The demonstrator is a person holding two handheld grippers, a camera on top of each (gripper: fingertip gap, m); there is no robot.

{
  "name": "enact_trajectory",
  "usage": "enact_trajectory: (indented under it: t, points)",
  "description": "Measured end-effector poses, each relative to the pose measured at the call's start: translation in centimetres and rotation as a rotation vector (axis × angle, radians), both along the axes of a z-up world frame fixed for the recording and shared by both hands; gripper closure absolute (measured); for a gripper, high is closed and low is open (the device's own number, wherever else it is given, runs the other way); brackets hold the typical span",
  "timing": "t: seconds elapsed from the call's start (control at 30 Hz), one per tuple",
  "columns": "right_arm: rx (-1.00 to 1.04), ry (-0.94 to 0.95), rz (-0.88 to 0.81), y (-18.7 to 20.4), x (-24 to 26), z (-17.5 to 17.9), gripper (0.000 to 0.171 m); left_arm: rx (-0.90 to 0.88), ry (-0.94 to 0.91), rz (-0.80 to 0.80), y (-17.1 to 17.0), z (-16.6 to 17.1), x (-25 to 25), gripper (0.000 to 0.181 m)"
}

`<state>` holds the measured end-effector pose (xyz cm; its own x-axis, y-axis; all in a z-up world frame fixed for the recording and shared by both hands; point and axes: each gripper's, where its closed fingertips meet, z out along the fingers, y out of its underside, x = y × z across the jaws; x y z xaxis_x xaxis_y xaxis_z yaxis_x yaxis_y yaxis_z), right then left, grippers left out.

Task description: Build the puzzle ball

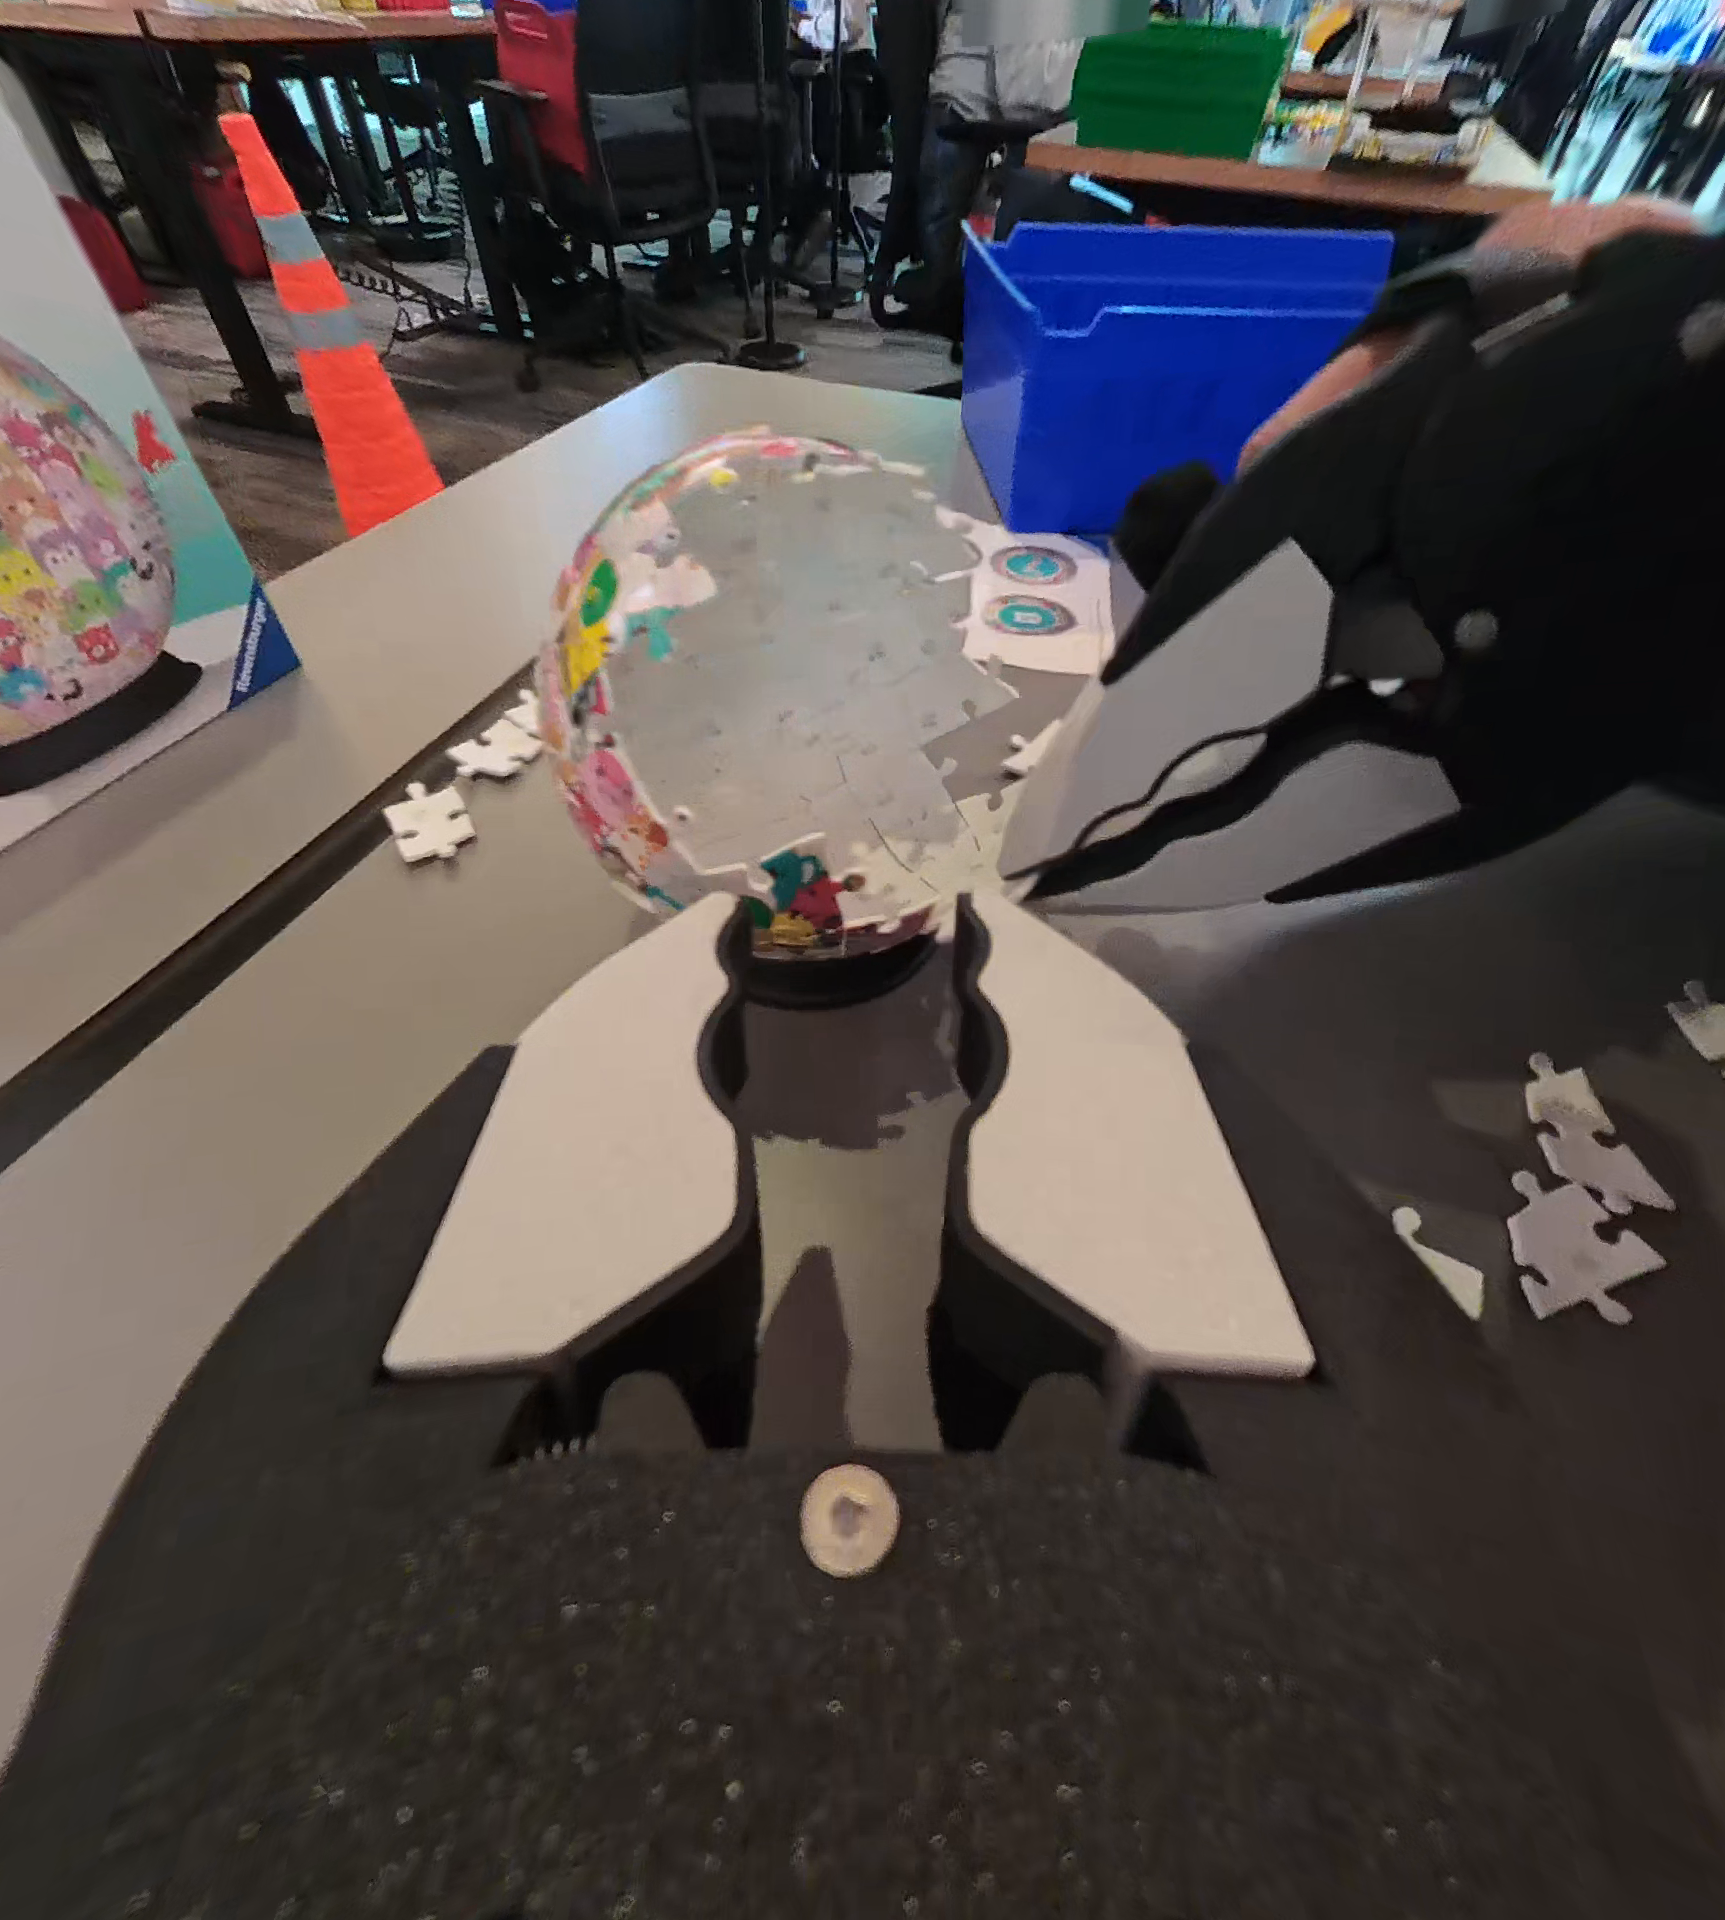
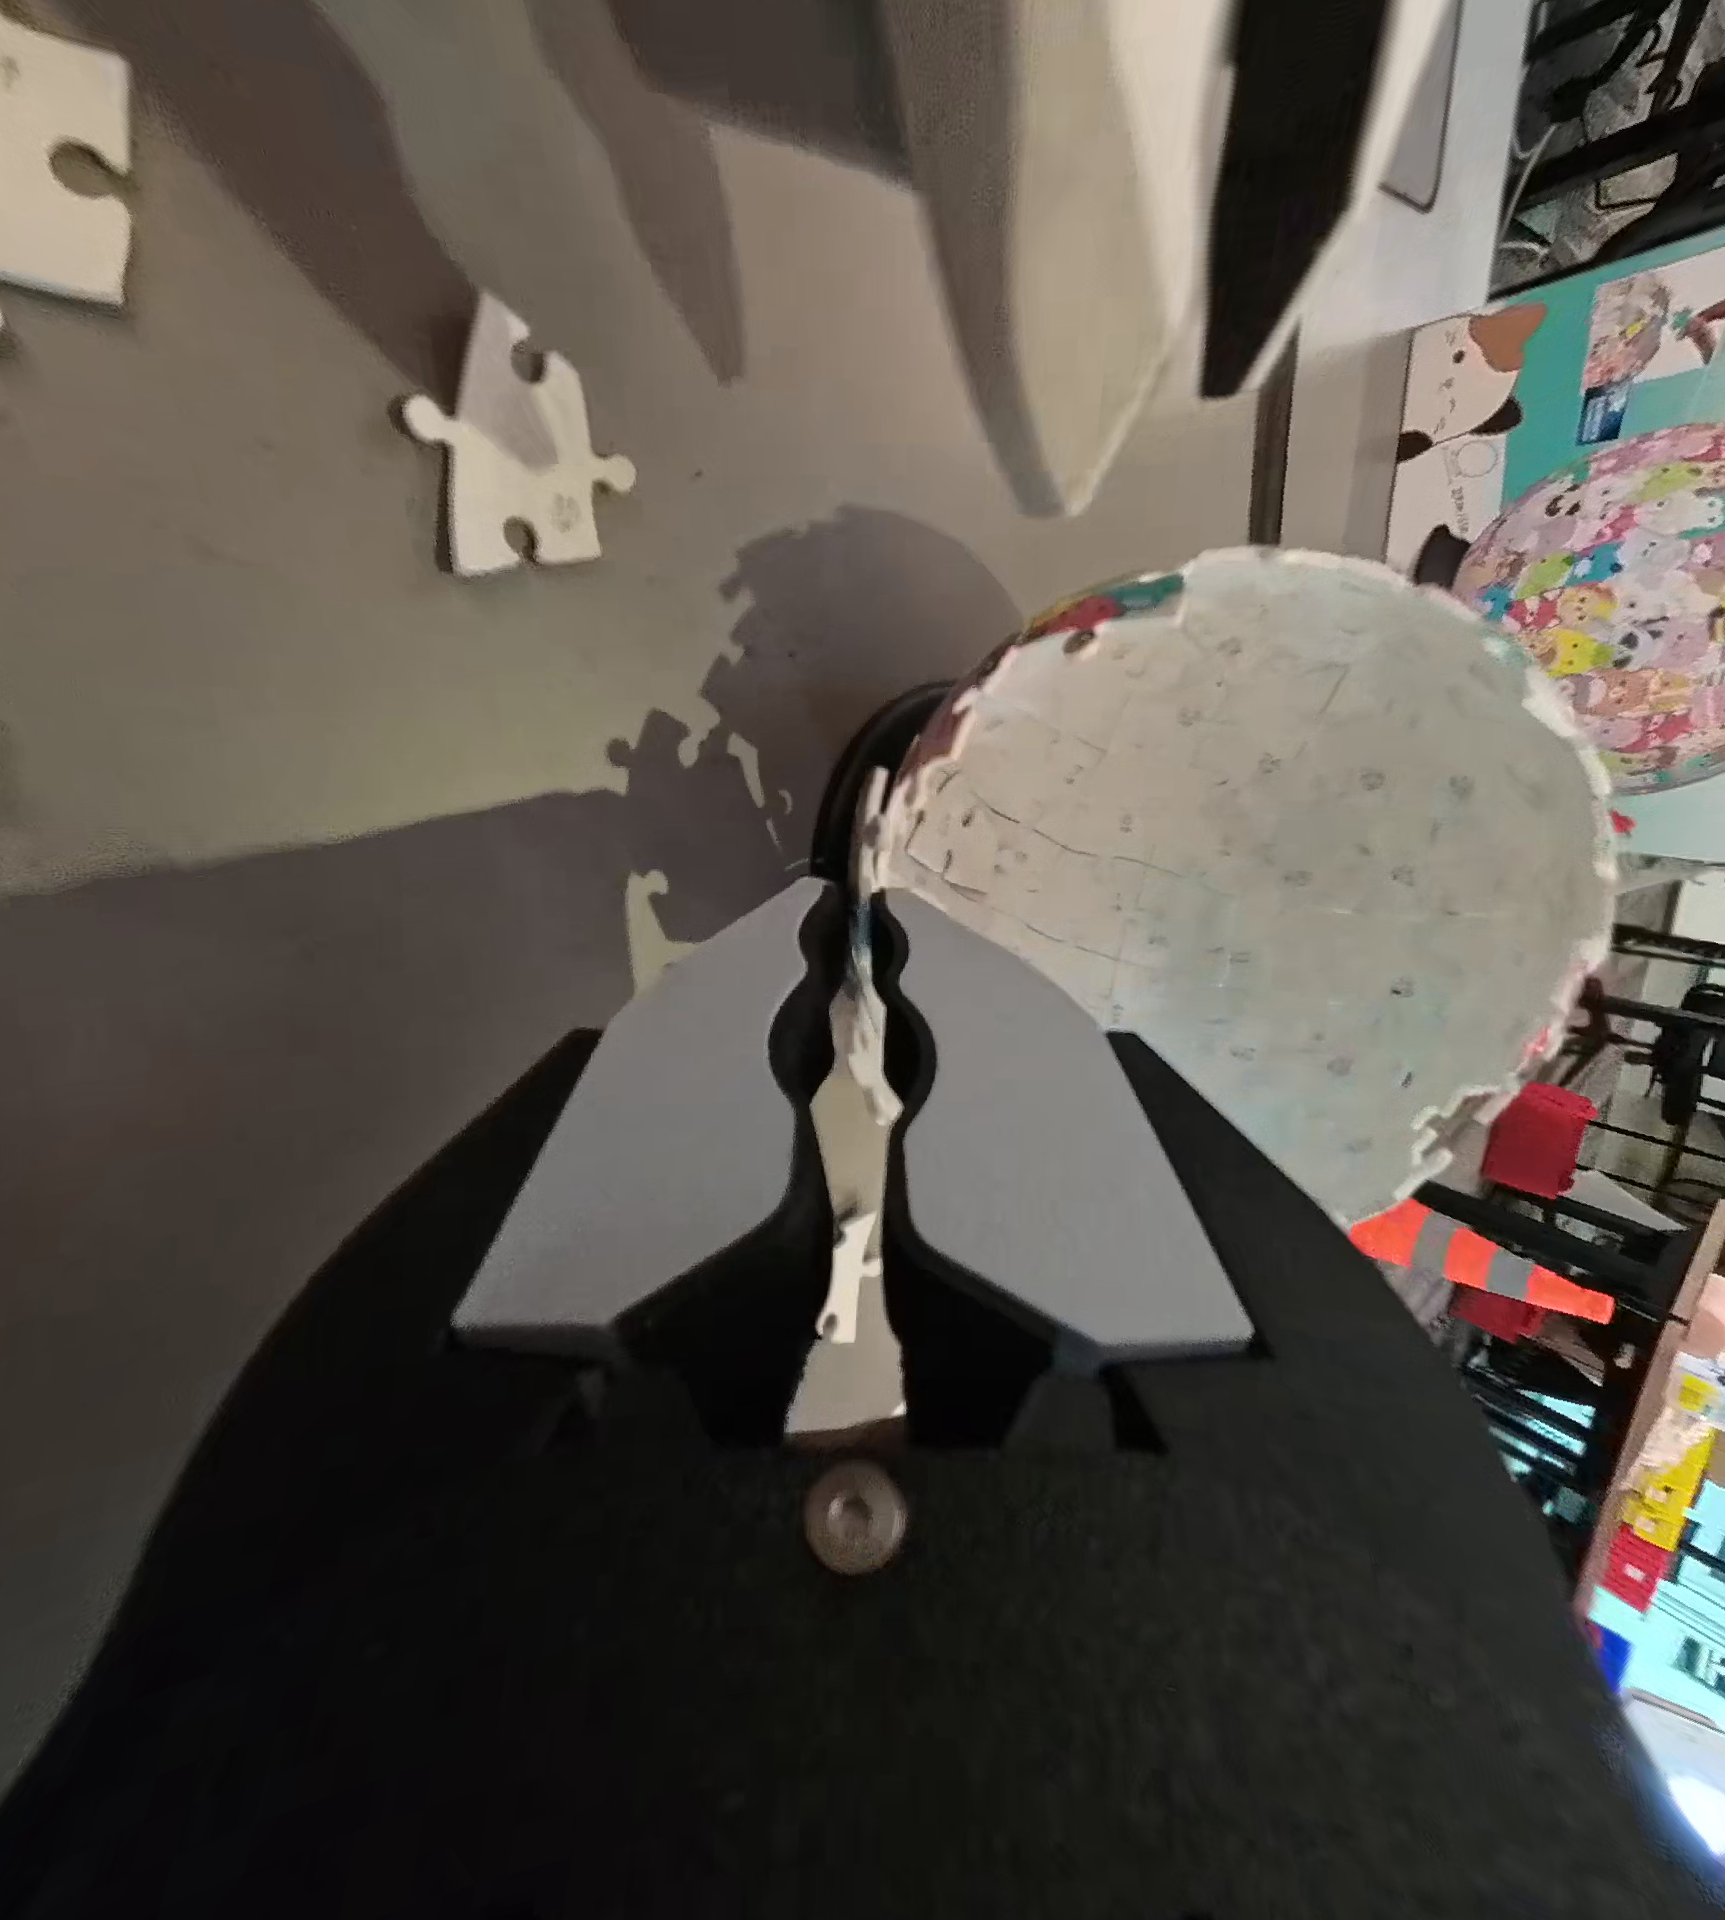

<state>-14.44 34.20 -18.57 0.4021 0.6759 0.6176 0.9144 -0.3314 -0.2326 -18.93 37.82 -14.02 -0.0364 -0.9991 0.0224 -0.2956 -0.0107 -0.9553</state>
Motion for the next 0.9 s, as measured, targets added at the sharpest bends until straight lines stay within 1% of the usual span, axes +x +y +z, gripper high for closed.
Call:
enact_trajectory:
  t: [0.13, 0.3, 0.4, 0.57, 0.73, 0.83, 0.9]
  points:
    - [0.005, 0.029, -0.016, 0.2, 0.7, 0.3, 0.167, 0.051, 0.054, -0.042, -1.8, -1.0, 0.4, 0.146]
    - [0.020, 0.046, -0.015, 0.2, 1.0, 0.3, 0.166, 0.100, 0.192, -0.136, -4.1, -3.7, 1.3, 0.169]
    - [0.030, 0.051, -0.009, 0.2, 1.0, 0.3, 0.166, 0.107, 0.258, -0.171, -5.4, -5.0, 2.5, 0.173]
    - [0.039, 0.063, 0.004, 0.3, 1.1, 0.4, 0.166, 0.208, 0.377, -0.122, -5.0, -7.3, 4.0, 0.176]
    - [0.031, 0.072, 0.012, 0.2, 1.1, 0.3, 0.166, 0.229, 0.375, -0.090, -4.5, -7.3, 4.7, 0.175]
    - [0.017, 0.080, 0.025, 0.1, 1.2, 0.1, 0.166, 0.240, 0.382, -0.069, -4.1, -7.4, 4.7, 0.171]
    - [0.010, 0.064, 0.029, 0.0, 1.5, -0.3, 0.162, 0.238, 0.384, -0.064, -4.0, -7.4, 4.7, 0.170]
